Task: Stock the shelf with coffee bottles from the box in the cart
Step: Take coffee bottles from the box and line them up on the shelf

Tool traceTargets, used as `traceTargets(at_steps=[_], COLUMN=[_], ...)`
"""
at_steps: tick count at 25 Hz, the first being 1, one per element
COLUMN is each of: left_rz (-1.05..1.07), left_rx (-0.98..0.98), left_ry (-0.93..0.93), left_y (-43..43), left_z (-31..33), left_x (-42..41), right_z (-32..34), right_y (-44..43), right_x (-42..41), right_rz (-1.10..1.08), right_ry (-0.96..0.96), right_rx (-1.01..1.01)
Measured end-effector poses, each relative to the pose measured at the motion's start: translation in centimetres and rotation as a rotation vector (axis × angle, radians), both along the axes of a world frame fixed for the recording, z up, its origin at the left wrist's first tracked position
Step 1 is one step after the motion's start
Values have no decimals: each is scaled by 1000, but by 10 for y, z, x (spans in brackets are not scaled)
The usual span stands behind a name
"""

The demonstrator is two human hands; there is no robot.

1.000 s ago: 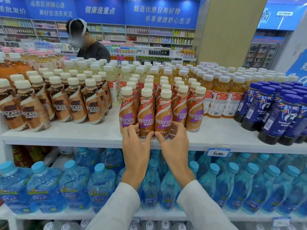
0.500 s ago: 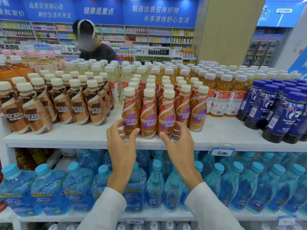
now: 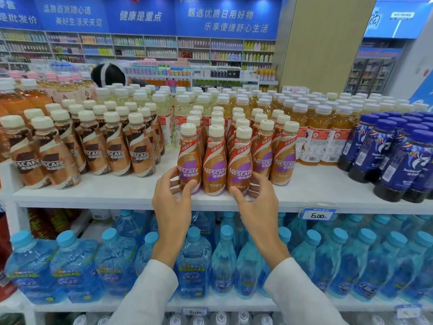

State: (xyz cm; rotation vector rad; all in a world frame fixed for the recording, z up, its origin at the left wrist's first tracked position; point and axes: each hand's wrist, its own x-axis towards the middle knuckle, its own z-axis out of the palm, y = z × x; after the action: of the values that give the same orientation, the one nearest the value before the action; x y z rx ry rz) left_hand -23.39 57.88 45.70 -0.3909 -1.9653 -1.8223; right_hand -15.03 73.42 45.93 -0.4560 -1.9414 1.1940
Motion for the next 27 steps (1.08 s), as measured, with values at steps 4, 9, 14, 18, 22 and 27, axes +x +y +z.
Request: traceTargets(at_steps=[4,9,14,18,22,27], left_rz=[1,-29,-3,50,172,443], left_rx=[-7,-15,-120,-125,-102,-62], left_ry=[2,-31,-52,-137,-238,-442], left_y=[-1,-4,-3,-22,-70,-160], left_z=[-1,-7,0,-15,-63,-128], left_x=[3,9,14,57,128,223], right_z=[1,0,0,-8,-52,-118], right_y=[-2,-2,4,-5,-45,-116], right_x=[1,1,2,29,73,109], right_rz=[13,-19,12,115,321,612], right_ry=[-21,-10,-6,3,-15,-227], right_rx=[8,-3,0,-68,-83,-178])
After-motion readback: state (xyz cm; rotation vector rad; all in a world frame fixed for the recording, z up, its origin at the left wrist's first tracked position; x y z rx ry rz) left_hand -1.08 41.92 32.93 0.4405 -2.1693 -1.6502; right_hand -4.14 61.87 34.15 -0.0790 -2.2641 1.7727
